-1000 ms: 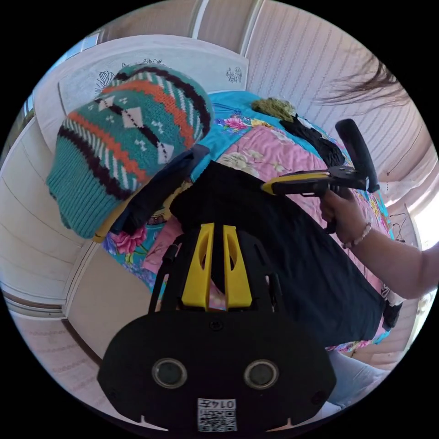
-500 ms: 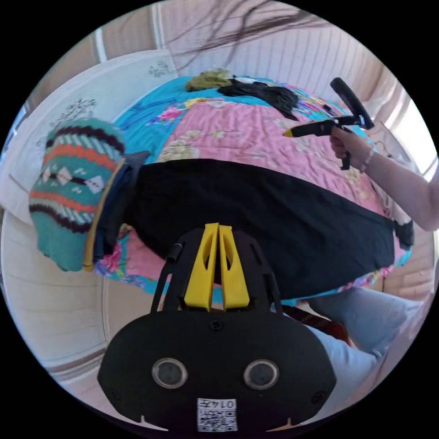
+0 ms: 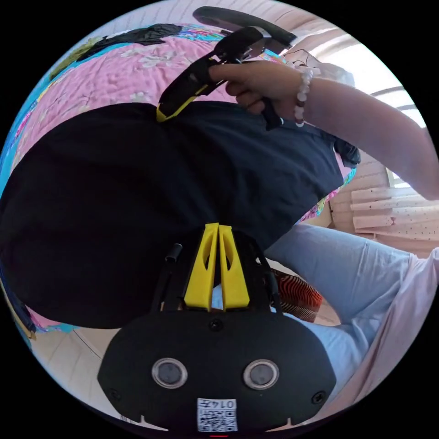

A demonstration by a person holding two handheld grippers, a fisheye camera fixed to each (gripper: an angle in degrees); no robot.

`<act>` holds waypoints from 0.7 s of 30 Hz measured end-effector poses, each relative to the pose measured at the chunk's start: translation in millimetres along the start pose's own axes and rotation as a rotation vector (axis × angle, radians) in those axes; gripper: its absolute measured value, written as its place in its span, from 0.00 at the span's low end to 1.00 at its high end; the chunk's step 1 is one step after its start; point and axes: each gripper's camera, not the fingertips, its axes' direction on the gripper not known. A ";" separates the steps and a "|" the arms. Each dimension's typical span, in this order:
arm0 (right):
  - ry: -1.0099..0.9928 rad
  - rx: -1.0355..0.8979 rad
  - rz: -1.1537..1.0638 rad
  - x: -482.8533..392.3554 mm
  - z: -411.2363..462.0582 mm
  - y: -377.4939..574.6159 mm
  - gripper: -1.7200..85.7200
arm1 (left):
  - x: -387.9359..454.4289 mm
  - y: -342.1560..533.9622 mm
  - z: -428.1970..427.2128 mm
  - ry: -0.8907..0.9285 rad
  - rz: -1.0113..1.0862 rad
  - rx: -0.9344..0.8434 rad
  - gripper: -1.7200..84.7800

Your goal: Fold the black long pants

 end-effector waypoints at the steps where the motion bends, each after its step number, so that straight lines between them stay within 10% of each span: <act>1: -0.007 -0.002 0.001 1.5 -5.4 2.5 0.01 | 9.5 -0.6 -7.6 -0.041 0.042 0.015 0.01; 13: -0.118 0.166 0.058 46.4 -35.5 86.2 0.01 | 65.8 -26.6 5.5 -0.034 0.247 -0.041 0.02; 21: -0.077 0.402 0.579 124.5 -105.9 373.2 0.02 | 119.6 -129.9 -19.6 0.048 0.513 0.162 0.12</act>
